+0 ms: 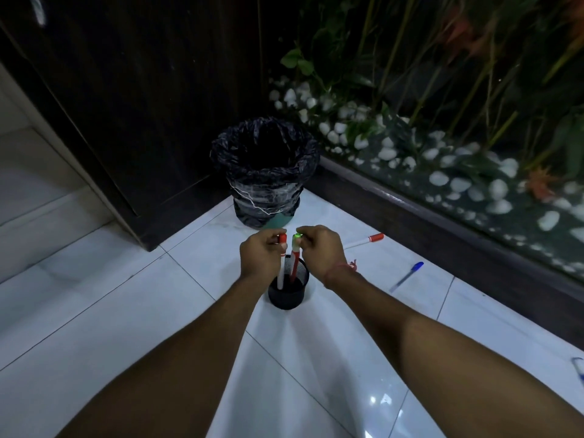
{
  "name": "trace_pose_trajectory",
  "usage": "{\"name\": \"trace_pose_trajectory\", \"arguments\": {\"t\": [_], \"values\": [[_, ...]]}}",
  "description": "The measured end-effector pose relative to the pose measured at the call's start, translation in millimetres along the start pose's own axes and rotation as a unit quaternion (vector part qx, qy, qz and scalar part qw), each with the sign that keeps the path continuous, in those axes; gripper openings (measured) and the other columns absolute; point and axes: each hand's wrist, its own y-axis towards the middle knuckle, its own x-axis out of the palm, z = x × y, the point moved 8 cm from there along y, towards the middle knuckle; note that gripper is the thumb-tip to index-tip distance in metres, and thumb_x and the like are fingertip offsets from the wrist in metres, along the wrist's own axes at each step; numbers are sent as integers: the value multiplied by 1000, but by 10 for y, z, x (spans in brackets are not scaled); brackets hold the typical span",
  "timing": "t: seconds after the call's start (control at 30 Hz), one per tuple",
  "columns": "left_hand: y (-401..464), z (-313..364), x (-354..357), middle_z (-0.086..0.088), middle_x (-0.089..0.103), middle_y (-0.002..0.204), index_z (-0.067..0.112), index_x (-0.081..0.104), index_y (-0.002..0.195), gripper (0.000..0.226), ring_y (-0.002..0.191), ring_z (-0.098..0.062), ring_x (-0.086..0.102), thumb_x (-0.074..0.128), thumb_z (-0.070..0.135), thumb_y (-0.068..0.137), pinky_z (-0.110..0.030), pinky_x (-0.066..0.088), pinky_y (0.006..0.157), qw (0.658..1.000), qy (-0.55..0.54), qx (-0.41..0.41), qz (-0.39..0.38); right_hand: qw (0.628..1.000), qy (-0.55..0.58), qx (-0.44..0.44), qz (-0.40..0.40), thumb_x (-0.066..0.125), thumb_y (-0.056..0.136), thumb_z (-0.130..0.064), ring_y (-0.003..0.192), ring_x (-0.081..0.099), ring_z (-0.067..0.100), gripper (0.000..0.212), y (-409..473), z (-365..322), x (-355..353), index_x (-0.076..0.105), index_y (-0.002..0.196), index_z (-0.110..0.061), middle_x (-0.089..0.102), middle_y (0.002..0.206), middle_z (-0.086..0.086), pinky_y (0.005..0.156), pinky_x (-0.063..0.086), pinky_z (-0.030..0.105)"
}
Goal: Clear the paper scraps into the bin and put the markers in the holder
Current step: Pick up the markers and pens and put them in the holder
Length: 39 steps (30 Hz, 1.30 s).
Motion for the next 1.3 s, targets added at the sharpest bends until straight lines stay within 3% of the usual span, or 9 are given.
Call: {"name": "trace_pose_trajectory", "arguments": {"t": [0.37, 0.5, 0.6, 0.67, 0.73, 0.9, 1.0, 1.13, 1.3], "values": [[1, -128, 38, 1, 70, 97, 16, 71, 105, 31, 90, -8, 63, 65, -3, 82, 2, 41, 66, 997, 45, 21, -50, 999, -5, -10, -41, 57, 89, -9, 106, 60, 24, 28, -13, 145, 230, 70, 113, -10, 67, 115, 10, 95, 47, 30], [6, -48, 70, 5, 68, 102, 21, 69, 107, 35, 96, -8, 61, 67, 2, 78, -12, 44, 81, 996, 62, 19, -55, 998, 53, 15, -25, 61, 90, -10, 100, 63, 19, 27, -22, 222, 151, 68, 116, -9, 70, 110, 8, 95, 48, 28], [11, 40, 97, 5, 68, 101, 21, 70, 99, 20, 96, -11, 60, 65, 12, 82, -23, 45, 83, 997, 74, 19, -29, 996, 76, 38, 18, 61, 90, -8, 90, 64, 17, 15, -13, 327, -25, 72, 99, -8, 73, 100, 6, 90, 50, 27], [-1, 217, 160, 2, 69, 95, 19, 71, 88, 11, 94, -16, 59, 62, 25, 86, -29, 46, 80, 985, 153, 81, 2, 994, 75, 63, 41, 64, 91, -18, 80, 61, 16, 14, -16, 445, -175, 72, 89, -8, 73, 90, 5, 80, 48, 25], [-18, 421, 279, -2, 68, 92, 15, 71, 82, 22, 97, -22, 55, 60, 32, 89, -34, 46, 82, 960, 231, 158, 28, 992, 60, 92, 61, 63, 92, -29, 76, 61, 19, 24, -20, 605, -303, 70, 82, -7, 71, 82, 6, 76, 48, 26], [-52, 789, 817, -2, 66, 96, 18, 70, 92, 9, 101, -25, 52, 65, 24, 87, -40, 44, 88, 921, 278, 270, -35, 983, 34, 154, 90, 63, 93, -22, 87, 66, 19, 19, -50, 1085, -541, 73, 100, -8, 74, 99, 7, 87, 53, 29], [-89, 901, 1174, -4, 67, 93, 15, 72, 92, 27, 97, -23, 51, 54, 35, 94, -39, 44, 84, 895, 333, 291, -57, 969, 11, 226, 98, 61, 93, -32, 87, 66, 19, 31, -109, 1419, -663, 71, 106, -6, 73, 101, 8, 84, 48, 26], [-74, 776, 1697, -4, 65, 104, 15, 68, 111, 26, 100, -21, 53, 55, 30, 94, -28, 40, 79, 875, 388, 263, -117, 953, -29, 290, 87, 57, 96, -18, 101, 63, 24, 26, -229, 1836, -833, 64, 115, -2, 68, 112, 11, 94, 48, 28], [54, 377, 2027, -5, 64, 104, 14, 64, 111, 23, 95, -22, 57, 57, 24, 92, -27, 39, 72, 870, 415, 214, -156, 931, -17, 351, 101, 54, 91, -12, 75, 59, 18, 14, -362, 2260, -866, 64, 91, -1, 65, 84, 8, 72, 50, 27]]}}
